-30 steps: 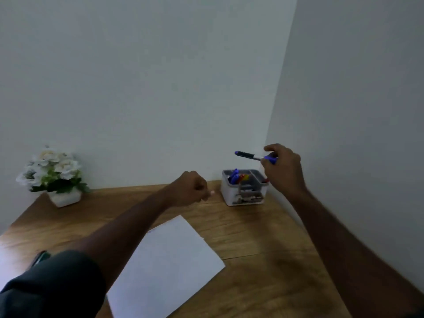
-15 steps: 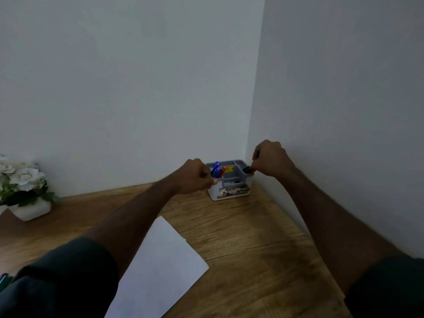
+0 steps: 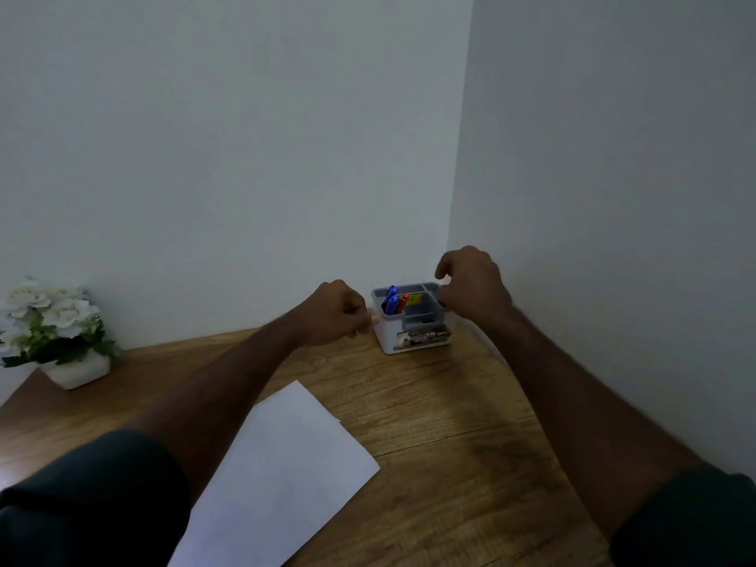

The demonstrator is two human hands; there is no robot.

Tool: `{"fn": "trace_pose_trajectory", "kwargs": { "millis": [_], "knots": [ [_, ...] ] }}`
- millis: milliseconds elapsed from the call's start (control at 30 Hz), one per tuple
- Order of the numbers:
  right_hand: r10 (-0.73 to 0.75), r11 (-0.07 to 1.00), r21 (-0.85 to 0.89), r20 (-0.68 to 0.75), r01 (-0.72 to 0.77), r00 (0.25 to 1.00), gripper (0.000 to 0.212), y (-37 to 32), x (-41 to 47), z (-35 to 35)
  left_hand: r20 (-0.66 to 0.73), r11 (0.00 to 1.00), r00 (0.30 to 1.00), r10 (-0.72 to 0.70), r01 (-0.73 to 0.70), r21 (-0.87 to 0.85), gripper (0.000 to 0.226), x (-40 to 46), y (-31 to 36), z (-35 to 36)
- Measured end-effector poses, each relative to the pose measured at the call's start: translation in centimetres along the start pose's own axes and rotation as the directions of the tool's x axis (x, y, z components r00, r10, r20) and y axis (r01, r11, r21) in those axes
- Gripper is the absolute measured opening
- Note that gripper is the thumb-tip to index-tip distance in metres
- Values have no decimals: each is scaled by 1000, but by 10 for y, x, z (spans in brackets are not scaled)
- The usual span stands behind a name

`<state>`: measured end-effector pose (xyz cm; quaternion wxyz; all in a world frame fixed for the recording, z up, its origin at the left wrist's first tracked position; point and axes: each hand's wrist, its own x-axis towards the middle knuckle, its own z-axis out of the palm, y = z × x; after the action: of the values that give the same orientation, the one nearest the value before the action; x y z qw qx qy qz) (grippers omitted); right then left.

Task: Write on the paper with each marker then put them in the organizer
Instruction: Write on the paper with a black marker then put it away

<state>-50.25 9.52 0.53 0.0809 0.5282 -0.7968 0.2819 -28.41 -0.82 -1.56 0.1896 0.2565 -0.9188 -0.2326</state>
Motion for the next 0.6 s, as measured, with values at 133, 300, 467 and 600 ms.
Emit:
{"fn": "trace_pose_trajectory", "kwargs": {
  "millis": [133, 300, 467, 600],
  "knots": [
    [-81, 989, 119, -33, 84, 996, 22, -44, -23, 10, -40, 1000, 999, -24, 24, -2, 22, -28, -3, -14],
    [-281, 934, 222, -22, 279, 959, 12, -111, -68, 42, -115, 996, 990, -84, 83, -14, 24, -91, -17, -39],
    [-438, 869, 310, 116, 386, 891, 13, -188, -123, 83, -190, 975, 957, -219, 220, -13, 20, -181, -45, -64],
    [-557, 796, 401, 191, 454, 808, 11, -248, -166, 102, -243, 951, 921, -305, 310, -18, 19, -255, -69, -85]
  ]
}}
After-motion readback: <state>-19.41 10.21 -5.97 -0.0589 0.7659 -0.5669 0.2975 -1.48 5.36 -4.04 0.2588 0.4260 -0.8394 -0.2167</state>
